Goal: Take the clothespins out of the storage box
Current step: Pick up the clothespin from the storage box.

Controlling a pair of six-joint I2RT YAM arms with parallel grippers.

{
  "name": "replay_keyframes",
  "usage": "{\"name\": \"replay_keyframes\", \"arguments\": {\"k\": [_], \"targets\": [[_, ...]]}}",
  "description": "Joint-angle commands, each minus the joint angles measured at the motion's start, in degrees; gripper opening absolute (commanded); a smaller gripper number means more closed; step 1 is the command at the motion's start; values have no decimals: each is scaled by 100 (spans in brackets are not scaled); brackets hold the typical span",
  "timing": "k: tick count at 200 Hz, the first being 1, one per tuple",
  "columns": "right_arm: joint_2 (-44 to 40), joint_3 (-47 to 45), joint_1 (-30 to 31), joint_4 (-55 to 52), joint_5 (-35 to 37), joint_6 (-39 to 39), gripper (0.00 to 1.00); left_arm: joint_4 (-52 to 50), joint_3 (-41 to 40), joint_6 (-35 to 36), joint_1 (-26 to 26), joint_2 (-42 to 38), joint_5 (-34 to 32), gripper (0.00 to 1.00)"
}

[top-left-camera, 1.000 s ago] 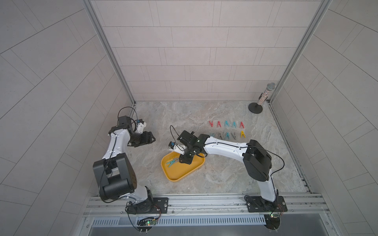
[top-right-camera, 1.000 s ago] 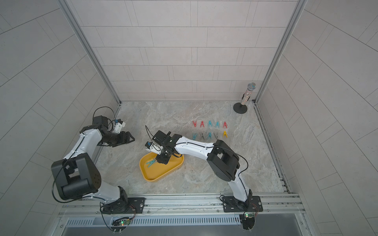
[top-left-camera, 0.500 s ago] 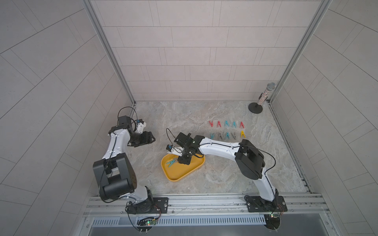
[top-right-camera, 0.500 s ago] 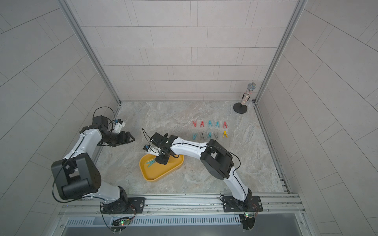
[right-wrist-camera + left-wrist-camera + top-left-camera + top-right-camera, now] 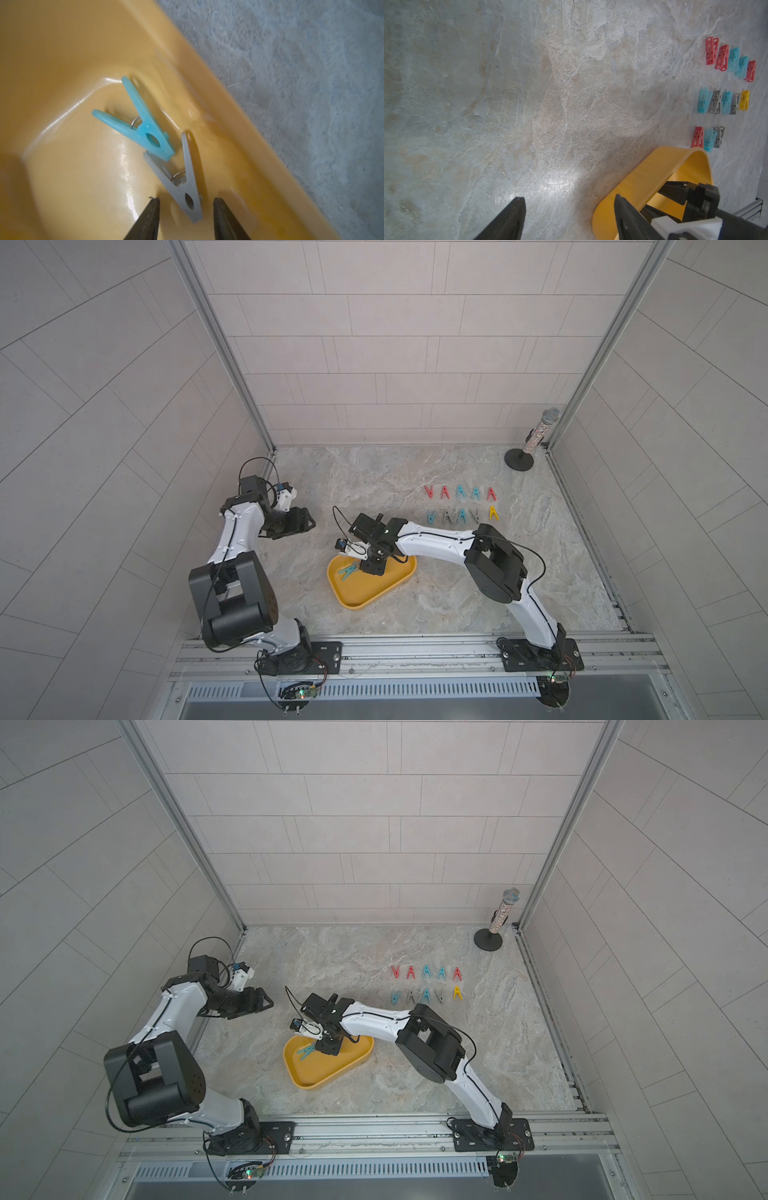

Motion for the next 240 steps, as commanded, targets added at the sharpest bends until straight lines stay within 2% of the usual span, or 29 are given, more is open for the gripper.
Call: {"name": "replay_keyframes", "arguments": {"k": [1, 42, 102, 145, 195, 240], "targets": [[164, 201, 45, -151, 87, -114, 47, -128, -5, 60, 42, -113, 28, 75], [370, 368, 62, -209, 44, -127, 47, -141, -7, 69, 41, -129, 32, 75], [399, 286, 71, -225, -4, -79, 41, -142, -12, 77, 54, -131, 33, 75], [201, 9, 71, -182, 16, -39, 31, -141, -17, 82, 50, -124, 32, 75], [-189, -341, 71, -84, 69, 46, 28, -145, -11, 80, 63, -118, 40, 75], [-578, -701, 71, -3, 70, 119, 19, -145, -18, 86, 60, -93, 40, 75]]}}
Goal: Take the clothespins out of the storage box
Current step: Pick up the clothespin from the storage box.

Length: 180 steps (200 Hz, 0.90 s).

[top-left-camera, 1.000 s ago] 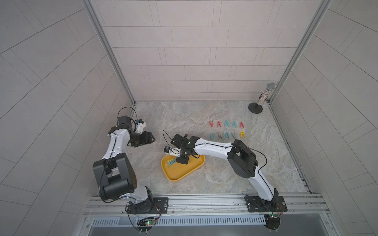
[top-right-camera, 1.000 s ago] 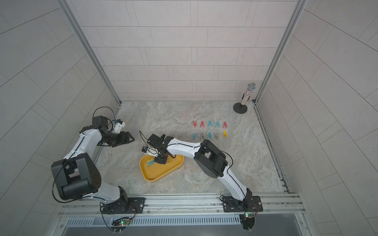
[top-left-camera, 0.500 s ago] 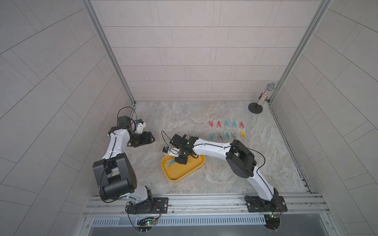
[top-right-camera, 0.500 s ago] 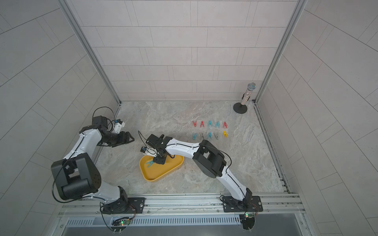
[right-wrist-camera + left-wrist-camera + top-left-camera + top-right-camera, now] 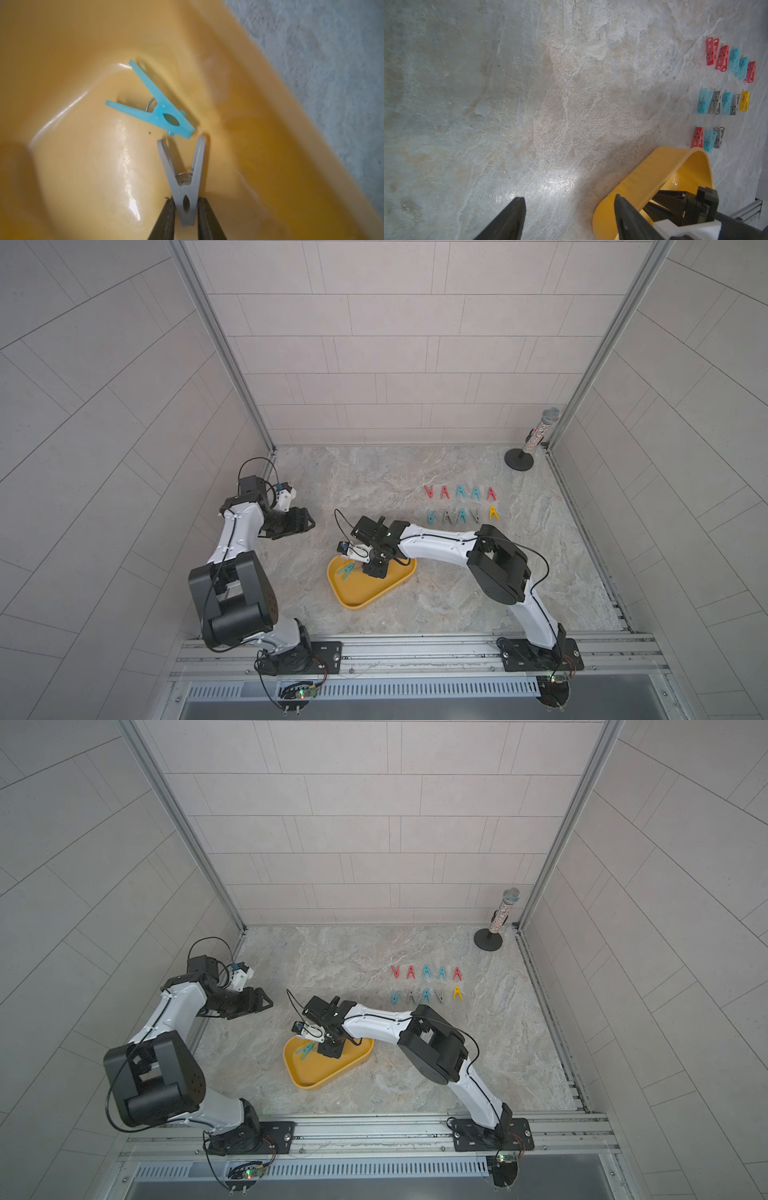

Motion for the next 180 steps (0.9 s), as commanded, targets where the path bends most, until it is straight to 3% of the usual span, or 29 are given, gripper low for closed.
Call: {"name": "replay_keyframes", "arguments": {"k": [1, 180], "targets": [[-334, -235, 34, -171, 98, 88, 19, -132, -14, 88, 34, -95, 40, 75], [-1471, -1327, -45, 759, -174, 801, 3, -116, -26, 84, 32, -72, 39, 75]]}}
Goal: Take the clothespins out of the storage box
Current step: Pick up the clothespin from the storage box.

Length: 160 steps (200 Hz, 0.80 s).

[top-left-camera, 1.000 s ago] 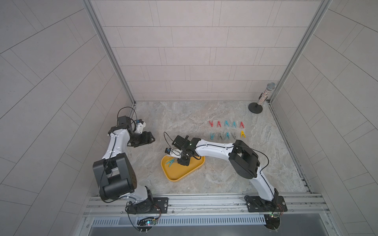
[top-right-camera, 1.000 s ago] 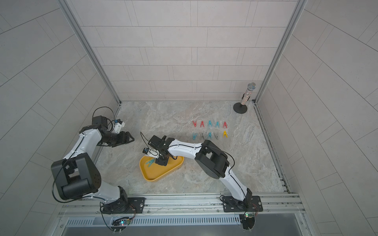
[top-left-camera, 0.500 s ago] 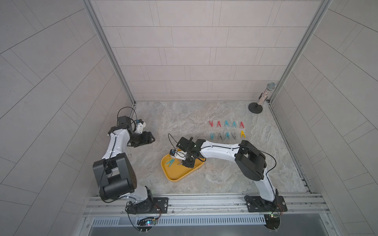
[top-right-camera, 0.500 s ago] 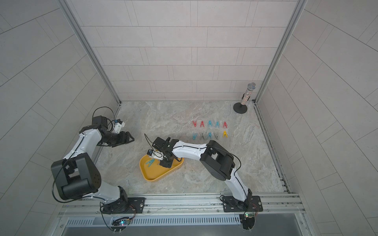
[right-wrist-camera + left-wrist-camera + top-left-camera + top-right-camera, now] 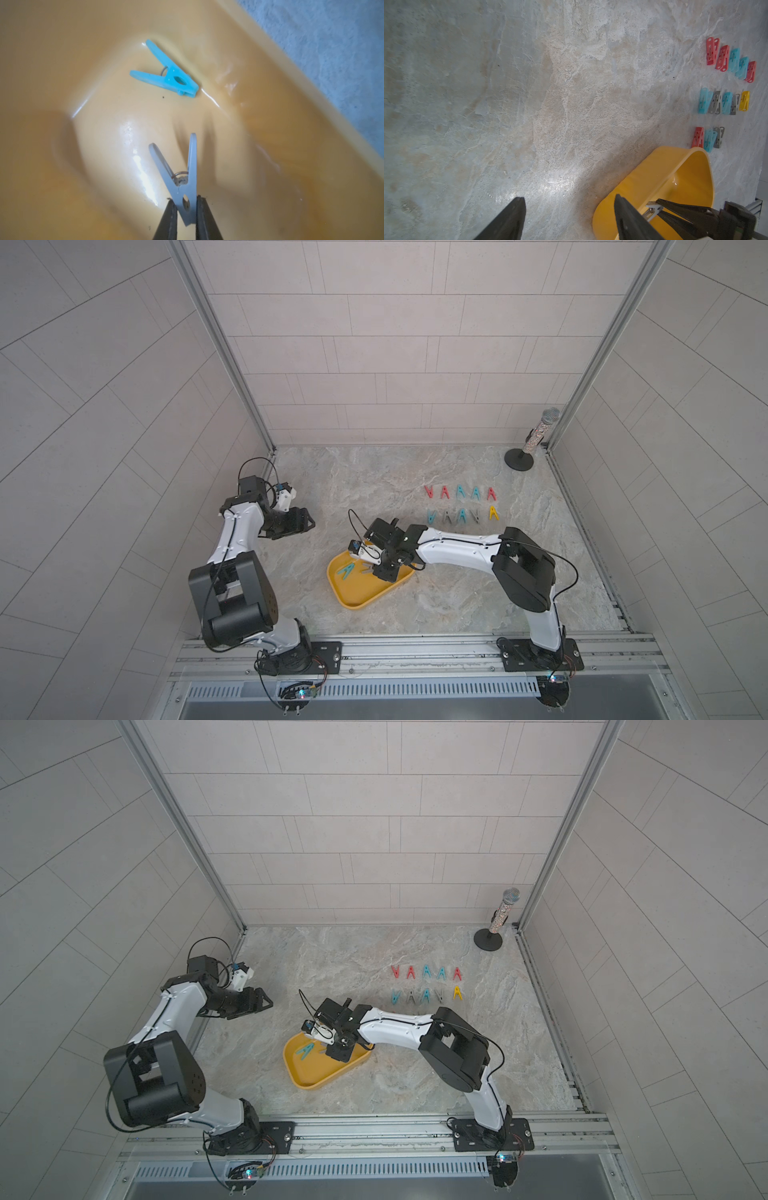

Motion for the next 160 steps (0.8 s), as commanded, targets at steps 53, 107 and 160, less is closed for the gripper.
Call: {"name": "replay_keyframes", "arguments": {"k": [53, 107, 160], "targets": [[-884, -430, -155, 514, -107, 594, 0, -160, -15, 125, 28, -50, 165, 75], [-1573, -992, -417, 936, -115, 1083, 0, -217, -25, 186, 22, -48, 353, 75], [-2139, -1482, -704, 1081, -1, 1559, 0, -263, 0, 222, -172, 50, 392, 75]]}}
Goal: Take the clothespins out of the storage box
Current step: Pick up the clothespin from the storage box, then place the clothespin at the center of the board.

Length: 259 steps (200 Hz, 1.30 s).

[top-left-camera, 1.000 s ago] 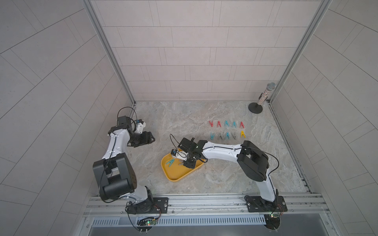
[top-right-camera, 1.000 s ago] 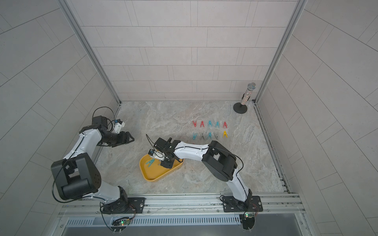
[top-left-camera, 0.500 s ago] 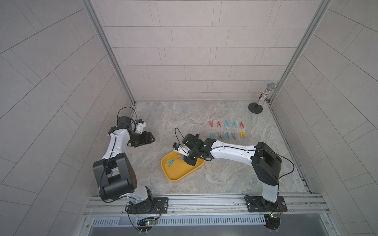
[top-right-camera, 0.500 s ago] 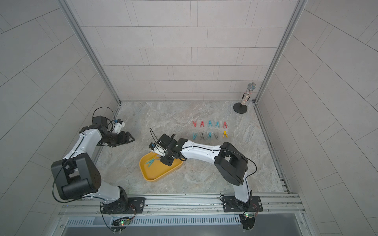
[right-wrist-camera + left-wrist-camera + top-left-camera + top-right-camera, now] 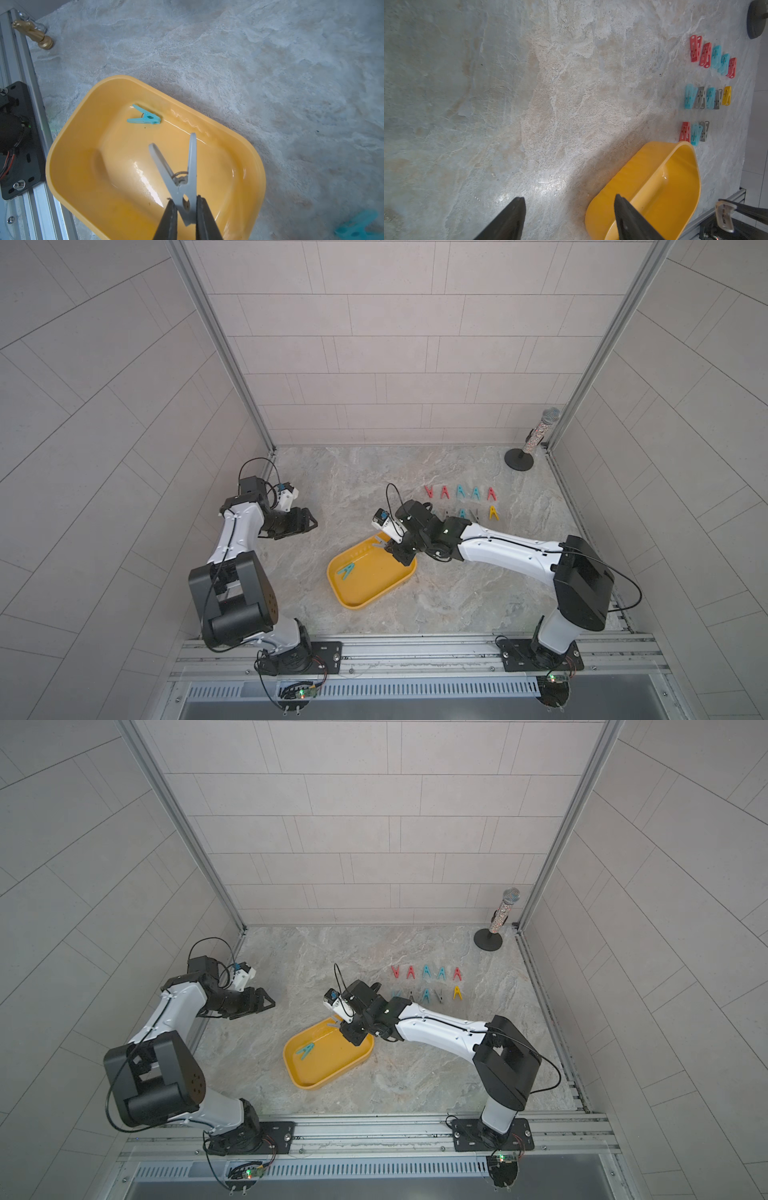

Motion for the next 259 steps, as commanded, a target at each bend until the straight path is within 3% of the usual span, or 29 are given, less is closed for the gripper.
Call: {"name": "replay_keyframes", "arguments": {"k": [1, 140, 259], "targets": [[-315, -191, -93, 107, 107, 350, 0, -169, 4, 124, -129, 52, 68, 75], [-2098, -1902, -904, 313, 1091, 1466, 0, -253, 70, 401, -1703, 291, -269, 75], [-3415, -3015, -2302, -435, 1612, 2454, 0, -161, 69, 369, -1739, 271, -599, 75]]}}
